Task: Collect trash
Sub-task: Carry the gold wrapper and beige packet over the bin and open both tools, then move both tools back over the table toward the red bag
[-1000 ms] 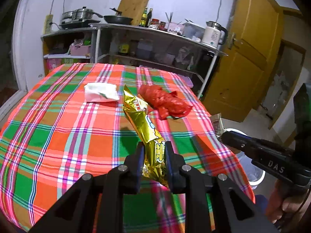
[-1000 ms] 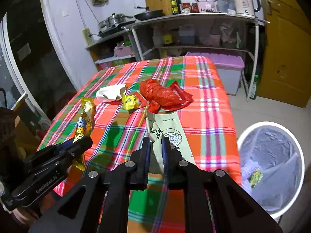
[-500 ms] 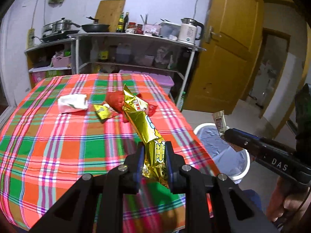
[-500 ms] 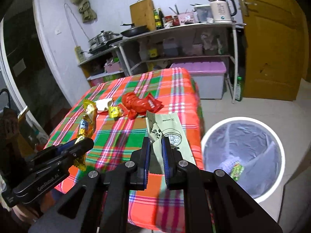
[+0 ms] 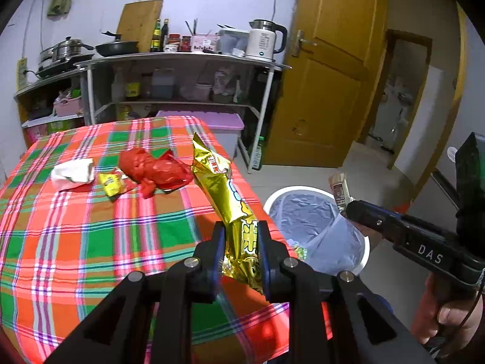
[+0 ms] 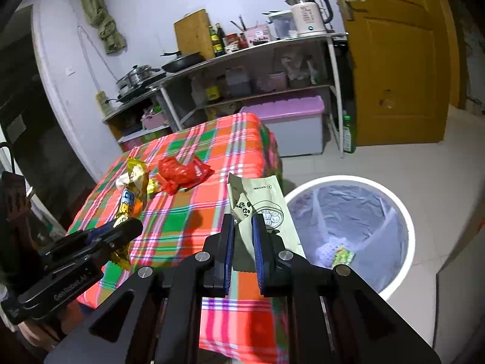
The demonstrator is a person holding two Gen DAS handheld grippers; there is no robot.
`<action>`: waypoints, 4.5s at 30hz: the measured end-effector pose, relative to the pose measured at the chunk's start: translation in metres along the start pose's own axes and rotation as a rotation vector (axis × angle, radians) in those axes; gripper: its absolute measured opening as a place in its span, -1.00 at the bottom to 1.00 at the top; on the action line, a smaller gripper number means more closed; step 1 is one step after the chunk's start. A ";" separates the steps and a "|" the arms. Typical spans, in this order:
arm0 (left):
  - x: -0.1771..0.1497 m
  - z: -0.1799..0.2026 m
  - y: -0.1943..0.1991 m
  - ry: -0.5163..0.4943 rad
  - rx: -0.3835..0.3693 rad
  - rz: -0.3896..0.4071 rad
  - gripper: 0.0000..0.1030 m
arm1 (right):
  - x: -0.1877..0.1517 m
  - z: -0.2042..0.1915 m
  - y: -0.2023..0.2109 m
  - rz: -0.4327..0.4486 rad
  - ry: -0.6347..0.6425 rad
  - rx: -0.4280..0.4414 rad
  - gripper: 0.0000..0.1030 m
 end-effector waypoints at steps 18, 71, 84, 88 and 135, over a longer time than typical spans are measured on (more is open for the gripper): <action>0.005 0.051 -0.042 -0.070 -0.099 -0.064 -0.58 | -0.008 0.064 0.005 -0.006 -0.108 -0.069 -0.75; -0.003 0.073 -0.094 -0.077 -0.157 -0.207 -0.15 | -0.018 0.116 -0.025 -0.100 -0.218 -0.105 -0.54; 0.003 0.030 -0.045 -0.005 -0.103 -0.101 -0.15 | -0.005 0.053 -0.007 -0.047 -0.080 -0.053 -0.37; 0.002 0.015 -0.035 0.011 -0.077 -0.076 -0.15 | -0.004 0.036 -0.005 -0.039 -0.049 -0.035 -0.34; -0.006 -0.125 -0.013 0.210 0.143 -0.015 -0.15 | 0.011 -0.073 -0.092 -0.153 0.192 0.126 -0.28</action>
Point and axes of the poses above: each gripper's, at about its wrist camera, not at the fingertips, and y roughly against the way its jaws point, z to its right, x to its top, the point moved 1 cm from there along -y, roughly the way its jaws point, and after that the axes turned 8 degrees about x, right-handed, at the moved point
